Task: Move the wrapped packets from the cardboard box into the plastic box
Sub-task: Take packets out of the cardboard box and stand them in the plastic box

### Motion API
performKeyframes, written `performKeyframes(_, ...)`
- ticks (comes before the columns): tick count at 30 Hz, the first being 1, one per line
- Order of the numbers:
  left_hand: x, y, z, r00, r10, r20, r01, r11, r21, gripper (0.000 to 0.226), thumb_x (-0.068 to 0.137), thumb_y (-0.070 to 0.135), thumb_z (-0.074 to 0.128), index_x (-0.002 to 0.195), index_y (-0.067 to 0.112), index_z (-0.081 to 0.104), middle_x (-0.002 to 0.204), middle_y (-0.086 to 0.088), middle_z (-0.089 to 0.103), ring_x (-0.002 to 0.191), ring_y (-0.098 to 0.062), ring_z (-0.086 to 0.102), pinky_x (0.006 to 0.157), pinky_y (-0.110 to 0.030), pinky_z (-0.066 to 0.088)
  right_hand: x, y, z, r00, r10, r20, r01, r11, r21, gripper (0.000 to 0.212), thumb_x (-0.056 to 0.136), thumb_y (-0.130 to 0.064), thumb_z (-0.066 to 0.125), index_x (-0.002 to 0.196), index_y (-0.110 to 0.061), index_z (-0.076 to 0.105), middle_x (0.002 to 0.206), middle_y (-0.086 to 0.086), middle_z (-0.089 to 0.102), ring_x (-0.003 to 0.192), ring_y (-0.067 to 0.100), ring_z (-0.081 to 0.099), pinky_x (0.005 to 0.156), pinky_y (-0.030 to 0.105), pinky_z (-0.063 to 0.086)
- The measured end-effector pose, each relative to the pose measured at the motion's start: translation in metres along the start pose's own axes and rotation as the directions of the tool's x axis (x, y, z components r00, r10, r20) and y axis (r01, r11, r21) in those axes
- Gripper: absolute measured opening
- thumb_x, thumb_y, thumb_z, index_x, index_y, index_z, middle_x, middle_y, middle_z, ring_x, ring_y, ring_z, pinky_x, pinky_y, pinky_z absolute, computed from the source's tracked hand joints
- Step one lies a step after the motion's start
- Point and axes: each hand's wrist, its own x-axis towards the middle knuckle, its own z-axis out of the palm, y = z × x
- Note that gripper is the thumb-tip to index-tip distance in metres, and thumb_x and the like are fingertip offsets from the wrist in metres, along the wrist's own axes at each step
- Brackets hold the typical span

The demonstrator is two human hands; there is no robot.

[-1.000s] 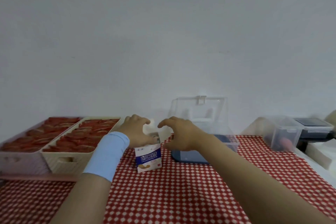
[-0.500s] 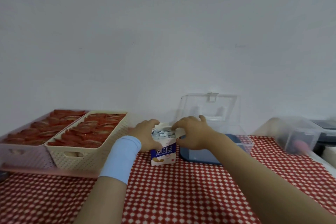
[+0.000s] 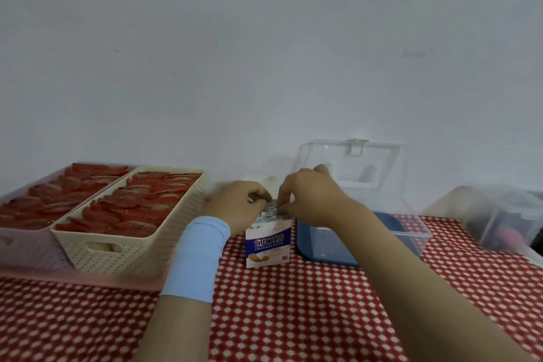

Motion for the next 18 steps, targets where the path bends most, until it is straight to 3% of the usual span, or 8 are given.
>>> performKeyframes(5, 0.002, -0.001, -0.007, 1.000, -0.015, 0.019, 0.015, 1.000, -0.008, 0.016, 0.095, 0.029, 0.058, 0.097, 0.038, 0.071, 0.106, 0.017, 0.068, 0.098, -0.002, 0.059, 0.092, -0.029, 0.049, -0.003, 0.006, 0.004, 1.000, 0.026, 0.010, -0.026, 0.994, 0.103, 0.016, 0.092, -0.044, 0.063, 0.100, -0.034, 0.072, 0.100, -0.017, 0.071, 0.091, 0.004, 0.059, 0.101, 0.034, 0.030)
performKeyframes(11, 0.002, 0.003, -0.004, 0.999, 0.031, 0.034, -0.032, 0.999, 0.040, 0.014, 0.088, 0.029, 0.071, 0.100, 0.034, 0.070, 0.091, 0.019, 0.065, 0.079, 0.007, 0.055, 0.065, -0.011, 0.038, -0.006, 0.003, 0.013, 0.993, 0.034, -0.113, -0.017, 0.989, 0.147, 0.011, 0.096, -0.038, 0.060, 0.097, -0.033, 0.070, 0.094, -0.014, 0.070, 0.083, 0.006, 0.056, 0.103, 0.034, 0.031)
performKeyframes(14, 0.001, 0.002, -0.004, 1.000, 0.022, 0.016, -0.022, 0.999, 0.030, 0.009, 0.087, 0.036, 0.071, 0.095, 0.034, 0.067, 0.091, 0.019, 0.064, 0.079, 0.005, 0.055, 0.064, -0.014, 0.039, -0.007, 0.004, 0.013, 0.978, 0.098, -0.182, -0.045, 0.961, 0.272, 0.012, 0.099, -0.034, 0.058, 0.101, -0.026, 0.067, 0.089, -0.011, 0.070, 0.081, 0.010, 0.062, 0.093, 0.029, 0.042)
performKeyframes(18, 0.003, 0.003, -0.001, 0.999, 0.012, -0.046, -0.009, 0.998, 0.054, 0.008, 0.088, 0.039, 0.068, 0.084, 0.032, 0.068, 0.089, 0.019, 0.061, 0.080, 0.000, 0.056, 0.074, -0.027, 0.045, -0.007, 0.003, 0.014, 0.983, 0.144, -0.117, -0.069, 0.869, 0.490, 0.013, 0.095, -0.034, 0.065, 0.104, -0.026, 0.069, 0.088, -0.014, 0.067, 0.080, 0.006, 0.062, 0.076, 0.026, 0.054)
